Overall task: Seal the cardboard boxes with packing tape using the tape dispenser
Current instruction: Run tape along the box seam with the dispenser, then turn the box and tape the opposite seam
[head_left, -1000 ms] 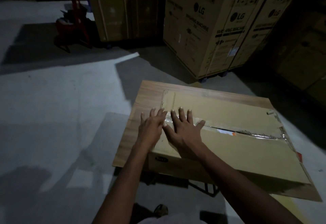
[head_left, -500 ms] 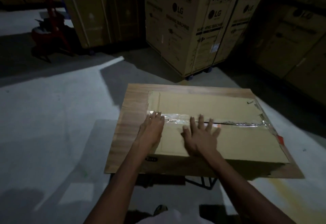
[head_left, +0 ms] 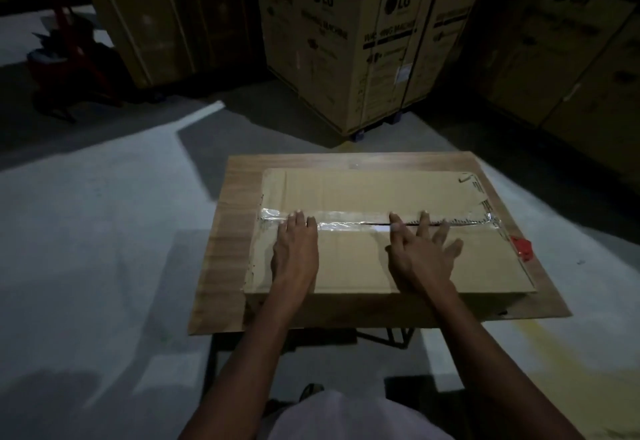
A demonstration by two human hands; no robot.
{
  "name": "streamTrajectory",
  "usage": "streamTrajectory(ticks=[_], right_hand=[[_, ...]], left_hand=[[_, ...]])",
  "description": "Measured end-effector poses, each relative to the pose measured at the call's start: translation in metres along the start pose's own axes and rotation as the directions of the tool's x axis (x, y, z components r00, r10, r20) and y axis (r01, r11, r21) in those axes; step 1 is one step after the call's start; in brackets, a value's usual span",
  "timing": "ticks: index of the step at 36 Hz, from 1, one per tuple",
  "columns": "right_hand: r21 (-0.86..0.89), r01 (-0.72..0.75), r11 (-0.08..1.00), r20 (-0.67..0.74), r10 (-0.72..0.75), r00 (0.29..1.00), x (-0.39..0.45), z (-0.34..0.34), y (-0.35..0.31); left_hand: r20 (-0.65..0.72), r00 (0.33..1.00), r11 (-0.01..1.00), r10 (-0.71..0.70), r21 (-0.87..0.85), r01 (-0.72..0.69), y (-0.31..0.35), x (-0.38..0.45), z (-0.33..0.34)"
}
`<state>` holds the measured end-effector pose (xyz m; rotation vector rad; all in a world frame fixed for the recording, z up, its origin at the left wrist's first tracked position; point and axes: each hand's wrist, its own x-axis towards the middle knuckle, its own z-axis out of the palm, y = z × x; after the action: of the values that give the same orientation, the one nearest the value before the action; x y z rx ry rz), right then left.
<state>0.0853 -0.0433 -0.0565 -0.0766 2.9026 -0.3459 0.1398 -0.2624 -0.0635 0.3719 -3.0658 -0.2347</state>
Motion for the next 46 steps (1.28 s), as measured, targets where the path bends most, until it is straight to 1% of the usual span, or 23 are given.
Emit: streamTrajectory(ticks=[4, 7, 8, 11, 12, 16, 18, 19, 20, 22, 23, 26, 28, 30, 32, 34, 36, 37, 39, 40, 42, 44, 46], right_hand=[[0.019, 0.087, 0.996, 0.027, -0.087, 0.996, 0.000, 0.009, -0.014], [0.066, 0.100, 0.993, 0.047, -0.103, 0.994, 0.004, 0.003, -0.008], [0.099, 0.111, 0.989, 0.031, -0.115, 0.993, 0.003, 0.000, -0.004], [0.214, 0.136, 0.967, -0.074, -0.123, 0.990, -0.003, -0.006, 0.014], [0.217, 0.125, 0.968, -0.097, -0.106, 0.990, -0.005, -0.008, 0.023], [0.066, 0.041, 0.997, -0.101, -0.034, 0.994, -0.002, -0.021, 0.070], [0.071, 0.015, 0.997, -0.140, -0.005, 0.990, 0.001, -0.029, 0.096], [0.109, 0.024, 0.994, -0.185, -0.003, 0.983, 0.002, -0.031, 0.109], [0.186, 0.047, 0.981, -0.243, 0.000, 0.970, 0.003, -0.034, 0.120], [0.390, 0.100, 0.915, -0.365, 0.054, 0.929, 0.002, -0.044, 0.138], [0.461, 0.121, 0.879, -0.407, 0.088, 0.909, 0.002, -0.050, 0.146], [0.515, 0.145, 0.845, -0.472, 0.138, 0.871, 0.008, -0.067, 0.172], [0.574, 0.143, 0.806, -0.485, 0.194, 0.853, 0.015, -0.071, 0.192], [0.658, 0.099, 0.747, -0.440, 0.275, 0.855, 0.022, -0.068, 0.213], [0.718, 0.022, 0.696, -0.360, 0.343, 0.868, 0.030, -0.058, 0.235], [0.748, -0.105, 0.655, -0.236, 0.411, 0.880, 0.039, -0.042, 0.254], [0.738, -0.243, 0.629, -0.074, 0.434, 0.898, 0.046, -0.024, 0.268], [0.716, -0.304, 0.628, 0.001, 0.434, 0.901, 0.049, -0.015, 0.273], [0.642, -0.390, 0.660, 0.126, 0.410, 0.903, 0.054, 0.003, 0.280], [0.616, -0.411, 0.672, 0.184, 0.384, 0.905, 0.055, 0.012, 0.281], [0.608, -0.443, 0.659, 0.287, 0.337, 0.897, 0.057, 0.026, 0.281], [0.590, -0.477, 0.651, 0.340, 0.336, 0.879, 0.060, 0.036, 0.279], [0.533, -0.493, 0.688, 0.340, 0.359, 0.869, 0.063, 0.043, 0.277]], left_hand=[[0.012, 1.000, 1.000, 0.013, -0.018, -0.013, 0.021, -0.007, 0.006], [-0.016, 0.998, 0.997, 0.063, -0.044, -0.064, 0.047, -0.008, 0.010], [-0.016, 0.997, 0.996, 0.078, -0.048, -0.078, 0.056, -0.008, 0.011], [-0.013, 0.996, 0.992, 0.089, -0.083, -0.090, 0.083, -0.007, 0.015], [-0.010, 0.995, 0.991, 0.095, -0.091, -0.096, 0.091, -0.006, 0.017], [0.001, 0.985, 0.981, 0.170, -0.098, -0.169, 0.133, -0.002, 0.019], [-0.017, 0.978, 0.972, 0.207, -0.111, -0.208, 0.157, 0.000, 0.017], [-0.035, 0.975, 0.968, 0.220, -0.115, -0.222, 0.169, 0.002, 0.016], [-0.058, 0.973, 0.965, 0.223, -0.132, -0.229, 0.179, 0.004, 0.014], [-0.091, 0.973, 0.955, 0.214, -0.192, -0.228, 0.200, 0.008, 0.013], [-0.106, 0.970, 0.950, 0.217, -0.207, -0.235, 0.211, 0.011, 0.012], [-0.129, 0.956, 0.943, 0.264, -0.171, -0.284, 0.243, 0.018, 0.013], [-0.145, 0.950, 0.937, 0.277, -0.180, -0.301, 0.264, 0.022, 0.015], [-0.165, 0.944, 0.928, 0.285, -0.199, -0.315, 0.285, 0.023, 0.018], [-0.183, 0.932, 0.911, 0.312, -0.222, -0.348, 0.306, 0.022, 0.021], [-0.188, 0.918, 0.894, 0.349, -0.227, -0.387, 0.326, 0.018, 0.024], [-0.193, 0.906, 0.890, 0.376, -0.196, -0.411, 0.341, 0.012, 0.028], [-0.191, 0.906, 0.894, 0.377, -0.182, -0.410, 0.347, 0.010, 0.030], [-0.168, 0.923, 0.912, 0.347, -0.169, -0.374, 0.352, 0.009, 0.037], [-0.156, 0.932, 0.921, 0.327, -0.170, -0.352, 0.353, 0.009, 0.042], [-0.106, 0.951, 0.931, 0.291, -0.197, -0.307, 0.353, 0.009, 0.046], [-0.087, 0.964, 0.944, 0.250, -0.200, -0.263, 0.352, 0.009, 0.046], [-0.086, 0.975, 0.957, 0.206, -0.193, -0.219, 0.352, 0.008, 0.046]])
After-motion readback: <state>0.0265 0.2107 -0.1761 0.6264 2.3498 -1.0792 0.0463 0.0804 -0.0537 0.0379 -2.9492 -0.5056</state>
